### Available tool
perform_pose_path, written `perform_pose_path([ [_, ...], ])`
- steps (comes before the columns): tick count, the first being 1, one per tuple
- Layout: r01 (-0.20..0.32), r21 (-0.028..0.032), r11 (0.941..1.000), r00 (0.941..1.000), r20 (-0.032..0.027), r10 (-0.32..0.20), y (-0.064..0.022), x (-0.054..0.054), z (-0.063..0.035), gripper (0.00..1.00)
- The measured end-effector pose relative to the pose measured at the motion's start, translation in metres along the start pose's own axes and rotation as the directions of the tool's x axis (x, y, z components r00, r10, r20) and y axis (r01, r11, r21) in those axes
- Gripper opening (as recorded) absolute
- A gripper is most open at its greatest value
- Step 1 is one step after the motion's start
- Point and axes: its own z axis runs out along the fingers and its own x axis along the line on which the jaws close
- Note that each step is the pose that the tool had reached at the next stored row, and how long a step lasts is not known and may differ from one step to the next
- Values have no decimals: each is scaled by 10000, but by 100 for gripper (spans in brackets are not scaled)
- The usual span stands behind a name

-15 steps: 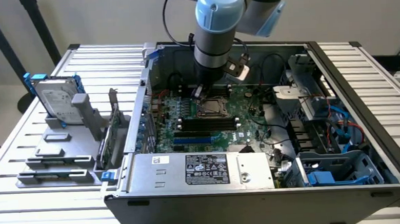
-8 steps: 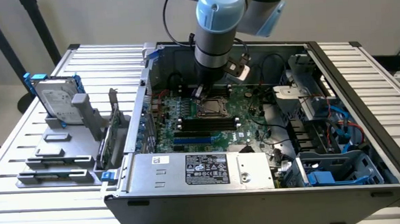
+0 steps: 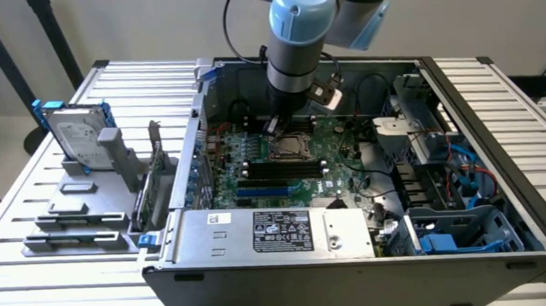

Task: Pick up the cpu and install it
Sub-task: 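Install the first cpu locking lever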

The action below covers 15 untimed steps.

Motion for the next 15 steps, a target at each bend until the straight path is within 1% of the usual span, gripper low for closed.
perform_pose_path([
  [15, 0, -1, 10000, 10000, 2, 0, 39, 21, 1, 11],
])
